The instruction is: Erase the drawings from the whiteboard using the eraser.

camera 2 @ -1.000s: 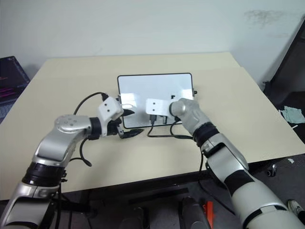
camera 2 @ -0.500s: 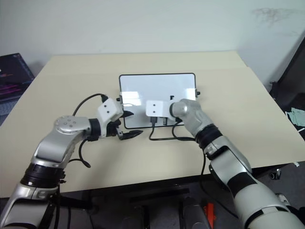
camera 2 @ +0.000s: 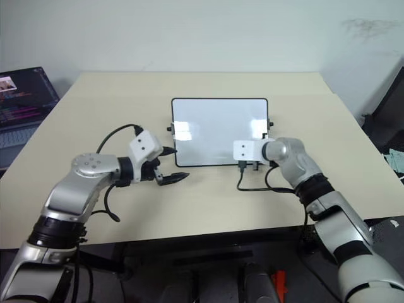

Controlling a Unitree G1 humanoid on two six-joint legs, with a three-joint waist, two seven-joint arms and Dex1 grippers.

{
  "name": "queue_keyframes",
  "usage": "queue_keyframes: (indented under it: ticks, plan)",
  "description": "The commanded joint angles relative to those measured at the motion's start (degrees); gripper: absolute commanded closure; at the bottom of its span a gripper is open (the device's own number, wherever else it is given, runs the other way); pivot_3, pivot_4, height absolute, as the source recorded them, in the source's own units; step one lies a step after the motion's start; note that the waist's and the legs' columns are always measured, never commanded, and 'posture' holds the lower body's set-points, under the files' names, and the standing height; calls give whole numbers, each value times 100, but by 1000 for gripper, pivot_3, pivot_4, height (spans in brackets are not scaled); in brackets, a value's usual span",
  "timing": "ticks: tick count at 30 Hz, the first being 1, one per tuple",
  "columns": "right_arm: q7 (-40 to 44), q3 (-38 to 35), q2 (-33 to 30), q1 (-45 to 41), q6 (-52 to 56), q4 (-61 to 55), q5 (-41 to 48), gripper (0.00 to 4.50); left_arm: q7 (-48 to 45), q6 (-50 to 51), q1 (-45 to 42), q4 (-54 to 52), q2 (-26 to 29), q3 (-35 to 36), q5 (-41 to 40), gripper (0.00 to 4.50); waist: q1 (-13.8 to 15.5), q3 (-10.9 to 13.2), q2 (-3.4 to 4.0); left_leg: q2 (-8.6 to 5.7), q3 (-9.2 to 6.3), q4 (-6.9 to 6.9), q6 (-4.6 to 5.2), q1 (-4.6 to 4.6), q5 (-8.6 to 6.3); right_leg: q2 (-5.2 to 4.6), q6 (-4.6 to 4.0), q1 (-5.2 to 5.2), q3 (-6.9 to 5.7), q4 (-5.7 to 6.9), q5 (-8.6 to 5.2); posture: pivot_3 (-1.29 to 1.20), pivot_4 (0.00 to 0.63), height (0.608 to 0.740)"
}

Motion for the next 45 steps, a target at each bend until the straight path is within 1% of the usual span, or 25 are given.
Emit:
queue_keyframes:
  ticks: [1,3,6,8,11,12,13,15,16,19,20,22,26,28,29,33,34,35,39,44,45]
  plan:
    - [4,-124,-292,145,197,207,-109,3505,-48,-75,-151,-51,55,50,42,0,-10,0,0,-3,9,0,0,0,0,-10,0,4,-1,-17,0,0,150,740]
    - [55,-228,-325,184,223,130,25,3505,-59,-85,-160,-35,51,49,51,0,-19,1,2,2,6,-7,1,-7,-1,-12,-1,17,-17,-84,1,0,150,740]
    - [538,-879,-234,289,503,-521,934,3505,-76,-87,-177,-17,40,66,52,0,-19,7,11,26,4,-9,2,-47,0,-18,-3,21,-55,-175,4,0,150,740]
    - [729,-1245,-219,298,851,-923,1349,3505,-75,-86,-188,-4,21,109,27,0,-7,10,17,73,41,-5,18,-65,10,-62,-3,9,-104,-178,6,0,150,740]
    - [776,-1660,-338,259,1435,-1340,1695,3505,-66,-96,-215,29,-3,172,-10,0,26,9,15,83,123,-3,24,-67,15,-78,-3,-20,-114,-139,20,0,150,740]
    - [753,-1781,-392,251,1589,-1426,1771,3505,-65,-100,-228,42,-7,182,-15,0,45,8,12,85,143,2,24,-68,16,-80,-2,-44,-108,-94,21,0,150,740]
    - [723,-1892,-440,253,1730,-1496,1843,3505,-62,-108,-234,52,-13,190,-21,0,75,5,7,83,159,8,25,-70,17,-86,17,-64,-100,-51,35,0,150,740]
    - [638,-2096,-515,268,1976,-1559,1977,3505,-51,-126,-241,70,-30,212,-34,0,145,3,5,79,172,19,56,-70,37,-86,44,-90,-91,21,109,0,150,740]
    - [524,-2296,-604,298,2109,-1483,2060,3505,-39,-140,-253,96,-46,227,-38,0,163,3,5,84,164,10,55,-67,35,-77,51,-97,-99,37,117,0,150,740]
    - [41,-3072,-791,419,2807,-1222,2432,3505,42,-213,-268,181,-103,275,-24,0,224,3,5,96,147,-63,54,-80,33,-50,20,-145,-112,59,105,0,150,740]
    - [-119,-3316,-828,479,3068,-1168,2562,3506,95,-245,-263,206,-129,301,-15,0,251,3,5,96,147,-82,47,-83,28,-50,35,-156,-114,74,100,0,150,740]
    - [-446,-3786,-903,679,3421,-1085,2791,3506,218,-339,-228,274,-162,343,26,0,301,3,5,95,146,-82,14,-85,6,-51,21,-169,-115,112,73,0,150,740]
    - [-1063,-4484,-1035,1056,3693,-864,3034,3506,239,-354,-115,213,-171,397,-46,0,295,3,5,94,153,-80,7,-85,-20,-54,33,-168,-111,109,57,0,150,740]
    - [-1220,-4604,-1115,1252,3808,-858,3096,3506,231,-330,-67,154,-175,411,-82,0,288,3,6,90,160,-76,6,-85,-21,-59,35,-168,-106,108,55,0,150,740]
    - [-1296,-4656,-1134,1350,3872,-823,3131,3506,232,-322,-53,142,-181,406,-89,0,285,4,6,90,160,-71,7,-85,-21,-60,62,-167,-105,109,39,0,150,740]
    - [-1403,-4769,-1040,1578,3932,-614,3377,3506,227,-277,-60,105,-234,358,-134,0,271,4,6,91,155,-32,7,-82,-21,-58,65,-155,-106,120,38,0,150,740]
    - [-1404,-4782,-1007,1594,3919,-577,3445,3506,226,-266,-66,97,-248,349,-137,0,252,4,6,91,154,-18,7,-82,-21,-58,62,-151,-106,123,40,0,150,740]
    - [-1424,-4798,-974,1573,3912,-510,3515,3506,223,-261,-75,97,-262,338,-135,0,235,4,6,91,150,-1,8,-81,-20,-57,39,-138,-106,122,29,0,150,740]
    - [-1515,-4730,-1008,1505,3729,-265,3588,3506,207,-212,-54,37,-297,320,-150,0,175,4,6,90,149,32,19,-72,-12,-58,41,-108,-100,116,30,0,150,740]
    - [-1549,-4617,-1125,1447,3708,-41,3575,3506,206,-137,14,-75,-318,326,-163,0,158,4,6,90,147,34,24,-47,-8,-58,42,-84,-101,119,31,0,150,740]
    - [-1558,-4615,-1141,1445,3717,-16,3583,3156,209,-117,25,-100,-322,333,-170,0,157,4,6,90,146,33,24,-47,-8,-58,42,-84,-101,120,31,0,150,740]
